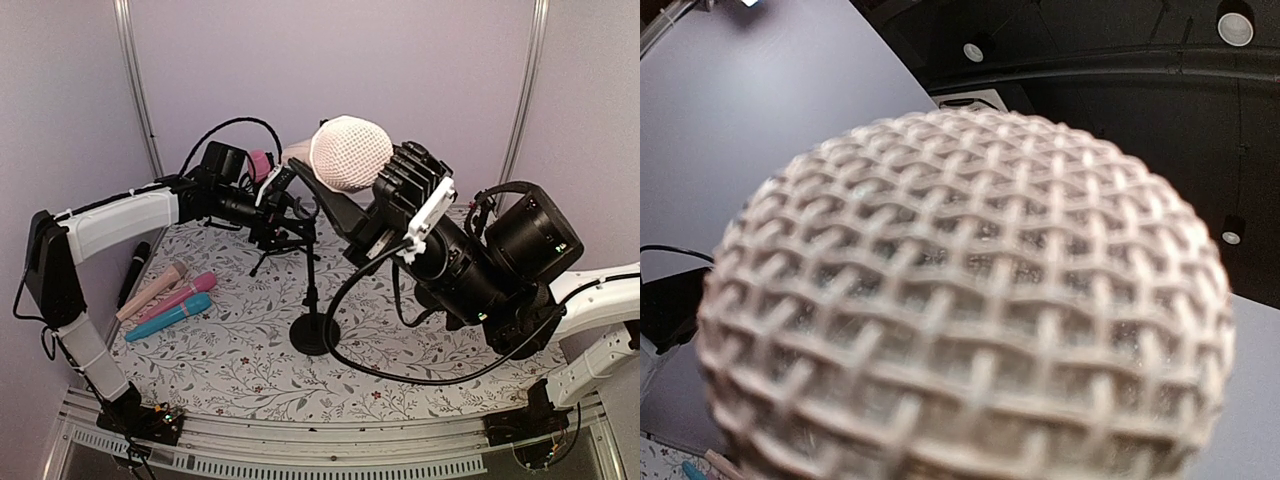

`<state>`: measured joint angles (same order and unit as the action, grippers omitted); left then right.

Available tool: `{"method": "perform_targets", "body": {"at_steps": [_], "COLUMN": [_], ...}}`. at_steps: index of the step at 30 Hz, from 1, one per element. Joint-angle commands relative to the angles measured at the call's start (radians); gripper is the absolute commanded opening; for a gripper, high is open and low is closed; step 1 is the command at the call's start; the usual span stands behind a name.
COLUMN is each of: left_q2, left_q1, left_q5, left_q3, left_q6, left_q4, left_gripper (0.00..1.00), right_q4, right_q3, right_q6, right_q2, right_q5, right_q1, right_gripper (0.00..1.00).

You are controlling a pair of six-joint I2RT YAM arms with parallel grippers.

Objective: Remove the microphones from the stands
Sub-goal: Remove the microphone from the microphone stand, then pass from the right arm to the left

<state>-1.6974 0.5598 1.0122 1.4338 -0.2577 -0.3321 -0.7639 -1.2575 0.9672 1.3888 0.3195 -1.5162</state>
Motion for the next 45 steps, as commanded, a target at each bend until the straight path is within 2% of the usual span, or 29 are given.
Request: {"method": "perform_targets", "body": {"at_steps": [1,2,3,9,13,17,22,25,28,35,39,41,42,45], "left_q2": [0.066,0.082,0.098,0.187,0.246,0.305,0.347,0.364,0.376,0.407,0.415,0.419,0.420,0.424], "left_q1": [-0.001,-0.002,-0.003,-0.023,-0.067,-0.144,-0.163,-0.163,-0.164,-0.166,-0.166,-0.166,-0.166,-0.165], "left_q5": [-0.007,-0.011,-0.015,-0.062,-0.133,-0.124,-0.083,-0.076,-0.050,0.020,0.055,0.074,0.080,0.082], "left_q3": [0.026,0.026,0.027,0.063,0.109,0.121,0.138,0.137,0.160,0.155,0.136,0.126,0.115,0.090], "left_q6": [-0.129,-0.154,-0.175,-0.273,-0.349,-0.400,-0.465,-0.469,-0.487,-0.531,-0.535,-0.538,-0.539,-0.549], "left_q4": [-0.135,-0.165,-0.191,-0.353,-0.465,-0.506,-0.583,-0.589,-0.621,-0.678,-0.671,-0.669,-0.669,-0.664], "left_gripper": [0.89,0.97,0.99,0.99,0.99,0.99,0.85,0.81,0.80,0.66,0.51,0.37,0.32,0.31], "right_q4": [0.005,0.013,0.021,0.065,0.184,0.310,0.417,0.447,0.451,0.432,0.423,0.404,0.397,0.389], "right_q3": [-0.026,-0.032,-0.036,-0.063,-0.136,-0.247,-0.368,-0.415,-0.436,-0.453,-0.468,-0.469,-0.472,-0.486], "right_q6": [-0.105,-0.126,-0.143,-0.260,-0.417,-0.542,-0.660,-0.725,-0.759,-0.822,-0.859,-0.877,-0.886,-0.901], "right_q2": [0.010,0.017,0.021,0.057,0.085,0.155,0.275,0.331,0.371,0.409,0.433,0.439,0.445,0.462], "right_q5": [0.072,0.080,0.082,0.085,0.058,-0.004,-0.052,-0.074,-0.077,-0.100,-0.123,-0.147,-0.158,-0.180], "right_q1": [0.024,0.029,0.033,0.074,0.127,0.159,0.177,0.185,0.188,0.208,0.217,0.218,0.217,0.217], "right_gripper": [0.03,0.03,0.03,0.03,0.03,0.04,0.05,0.05,0.05,0.05,0.05,0.05,0.06,0.08]}}
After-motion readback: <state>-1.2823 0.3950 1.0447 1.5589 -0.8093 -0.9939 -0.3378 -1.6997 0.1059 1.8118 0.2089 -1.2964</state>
